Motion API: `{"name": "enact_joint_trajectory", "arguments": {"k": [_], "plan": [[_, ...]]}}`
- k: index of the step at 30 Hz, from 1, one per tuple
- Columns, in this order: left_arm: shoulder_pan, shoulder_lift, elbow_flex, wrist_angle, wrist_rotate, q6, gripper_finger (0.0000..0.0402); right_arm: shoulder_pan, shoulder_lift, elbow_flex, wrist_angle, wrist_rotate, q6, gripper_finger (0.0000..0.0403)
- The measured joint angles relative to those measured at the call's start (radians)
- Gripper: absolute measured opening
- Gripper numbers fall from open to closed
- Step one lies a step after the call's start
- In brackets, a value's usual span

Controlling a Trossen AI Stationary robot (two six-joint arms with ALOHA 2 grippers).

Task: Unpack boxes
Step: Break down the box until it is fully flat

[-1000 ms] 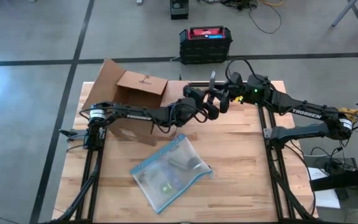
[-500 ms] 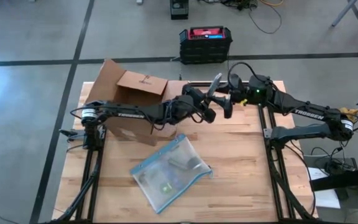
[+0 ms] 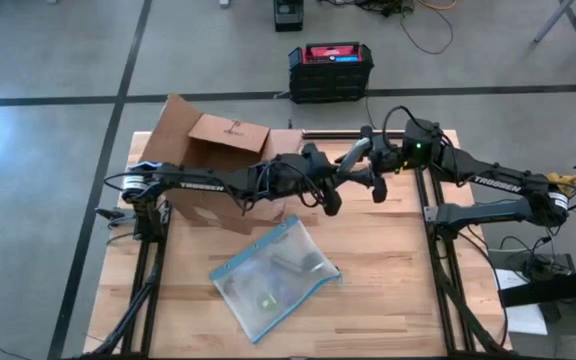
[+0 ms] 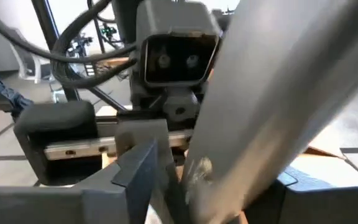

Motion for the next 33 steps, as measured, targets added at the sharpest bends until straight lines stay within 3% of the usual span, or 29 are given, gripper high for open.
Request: {"name": "enact_joint_trajectory", "arguments": {"k": [13, 16, 25, 33], "plan": [[-0.01, -0.06, 0.0, -0.018, 0.029, -0.003, 0.004, 0.0, -0.023, 0.001, 0.018, -0.028, 0.021, 0.0064], [-0.012, -0.06, 0.0, -0.019, 0.029, -0.01, 0.004, 0.0, -0.023, 0.001, 0.02, -0.029, 0.028, 0.0066], [-0.014, -0.06, 0.0, -0.043, 0.025, -0.023, 0.004, 0.008, -0.008, 0.0, 0.033, -0.04, 0.031, 0.0137], [-0.015, -0.06, 0.002, -0.05, 0.047, -0.027, 0.004, 0.034, -0.002, -0.001, 0.062, -0.038, 0.026, 0.0107]]}}
